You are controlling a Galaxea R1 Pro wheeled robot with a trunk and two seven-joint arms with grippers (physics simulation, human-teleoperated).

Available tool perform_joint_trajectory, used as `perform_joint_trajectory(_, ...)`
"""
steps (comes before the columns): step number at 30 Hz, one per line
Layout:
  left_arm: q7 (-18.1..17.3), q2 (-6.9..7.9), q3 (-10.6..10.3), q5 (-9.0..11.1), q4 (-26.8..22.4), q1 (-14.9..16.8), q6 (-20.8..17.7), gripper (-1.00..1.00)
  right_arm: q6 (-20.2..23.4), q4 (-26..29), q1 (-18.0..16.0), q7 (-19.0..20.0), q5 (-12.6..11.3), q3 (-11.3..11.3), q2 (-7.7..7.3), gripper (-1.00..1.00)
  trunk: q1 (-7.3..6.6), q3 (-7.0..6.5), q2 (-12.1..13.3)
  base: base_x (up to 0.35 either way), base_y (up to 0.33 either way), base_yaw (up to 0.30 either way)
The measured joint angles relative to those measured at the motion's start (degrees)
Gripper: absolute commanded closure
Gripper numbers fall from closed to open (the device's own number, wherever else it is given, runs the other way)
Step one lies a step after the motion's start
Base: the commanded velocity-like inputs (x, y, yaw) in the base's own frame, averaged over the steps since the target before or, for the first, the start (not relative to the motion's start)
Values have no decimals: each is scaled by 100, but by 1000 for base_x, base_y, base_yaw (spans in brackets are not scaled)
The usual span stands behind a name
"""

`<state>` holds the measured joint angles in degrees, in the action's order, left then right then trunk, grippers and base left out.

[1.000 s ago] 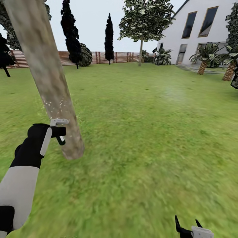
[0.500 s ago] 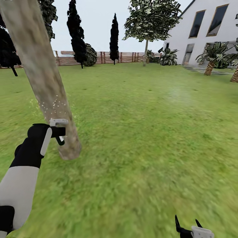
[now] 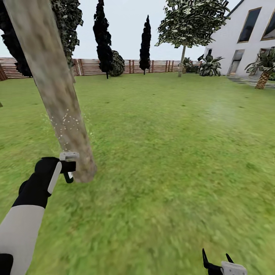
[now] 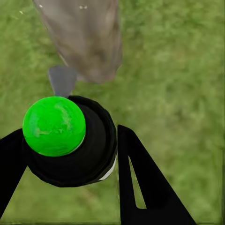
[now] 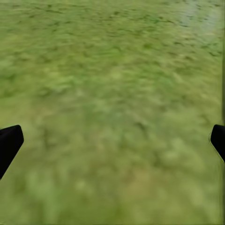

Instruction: In the garden, pick up the pesticide atomizer on the floor and spray pesticide onto both trees until each tree trunk is fully covered.

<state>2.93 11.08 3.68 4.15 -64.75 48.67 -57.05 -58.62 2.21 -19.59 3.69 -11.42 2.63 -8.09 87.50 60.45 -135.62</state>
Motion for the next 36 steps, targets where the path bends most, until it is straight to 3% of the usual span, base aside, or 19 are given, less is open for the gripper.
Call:
perform_joint_trajectory(6, 9, -9, -2, 0, 41, -16, 7, 100, 0, -1, -1, 0, 0, 0, 0, -100, 0, 0, 0, 139, -268, 7)
perform_joint_trajectory(18, 249, -9, 10, 4, 42, -25, 10, 100, 0, -1, -1, 0, 0, 0, 0, -100, 0, 0, 0, 145, -264, 240)
perform_joint_trajectory(24, 266, -11, 9, 0, 42, -26, 6, 100, 0, -1, -1, -1, 0, 0, 0, -100, 0, 0, 0, 234, -193, 17)
perform_joint_trajectory(30, 511, -9, 10, 5, 277, -111, 23, 100, 0, -1, -1, 0, 0, 0, 0, -100, 0, 0, 0, 219, -200, 27)
perform_joint_trajectory(36, 516, -9, 10, 4, 288, -121, 28, 100, 0, -1, -1, 0, 0, 0, 0, -100, 0, 0, 0, 155, -238, 262)
